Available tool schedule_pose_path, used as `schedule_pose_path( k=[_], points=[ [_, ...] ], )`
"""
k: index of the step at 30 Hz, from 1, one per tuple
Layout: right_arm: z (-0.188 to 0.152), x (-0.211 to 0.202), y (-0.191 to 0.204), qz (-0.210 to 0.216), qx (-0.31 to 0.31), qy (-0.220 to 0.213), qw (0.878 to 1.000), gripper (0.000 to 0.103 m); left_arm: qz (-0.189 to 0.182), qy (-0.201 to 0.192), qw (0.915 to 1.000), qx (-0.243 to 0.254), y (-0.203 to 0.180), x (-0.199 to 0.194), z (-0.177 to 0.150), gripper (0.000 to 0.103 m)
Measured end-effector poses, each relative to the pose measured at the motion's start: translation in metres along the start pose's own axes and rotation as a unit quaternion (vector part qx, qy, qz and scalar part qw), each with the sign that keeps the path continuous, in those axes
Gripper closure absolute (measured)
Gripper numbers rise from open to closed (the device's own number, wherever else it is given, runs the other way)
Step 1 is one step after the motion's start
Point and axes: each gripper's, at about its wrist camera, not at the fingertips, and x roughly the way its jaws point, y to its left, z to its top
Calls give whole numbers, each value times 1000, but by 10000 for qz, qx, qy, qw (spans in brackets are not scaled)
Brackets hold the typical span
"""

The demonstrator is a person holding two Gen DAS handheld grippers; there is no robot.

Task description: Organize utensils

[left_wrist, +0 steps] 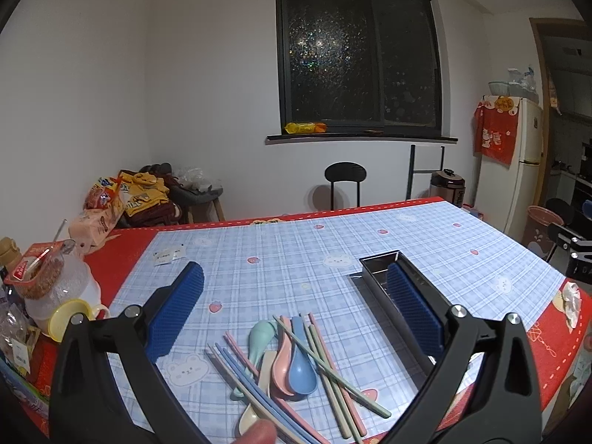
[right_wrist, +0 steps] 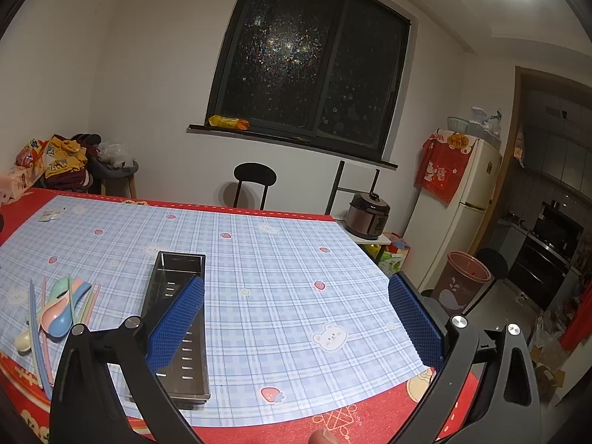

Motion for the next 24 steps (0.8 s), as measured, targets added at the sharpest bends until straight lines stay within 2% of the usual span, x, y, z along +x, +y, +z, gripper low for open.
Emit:
schedule_pose_path(
  k=[7, 9, 12, 16, 19, 24],
  points=[
    [-4, 8, 4, 194, 83, 83, 9997, 5, -387, 249, 9988, -194, 12, 10, -5, 5],
    [-6, 12, 5, 457, 231, 104, 9986, 5, -443, 276, 9982, -285, 18, 12, -9, 5],
    [-12, 23, 8, 1013, 508, 258, 9932, 5, -326, 247, 9988, -271, 28, 12, -15, 5],
    [-22, 41, 29, 1653, 494, 574, 9833, 5, -146, 274, 9993, -222, 43, 13, -24, 5],
    [-28, 44, 47, 1851, 444, 550, 9802, 5, -52, 294, 9995, -102, 53, 12, -35, 5],
    [-35, 47, 71, 2489, 657, 495, 9650, 5, 37, 693, 9976, 47, 68, 21, -61, 5]
  ],
)
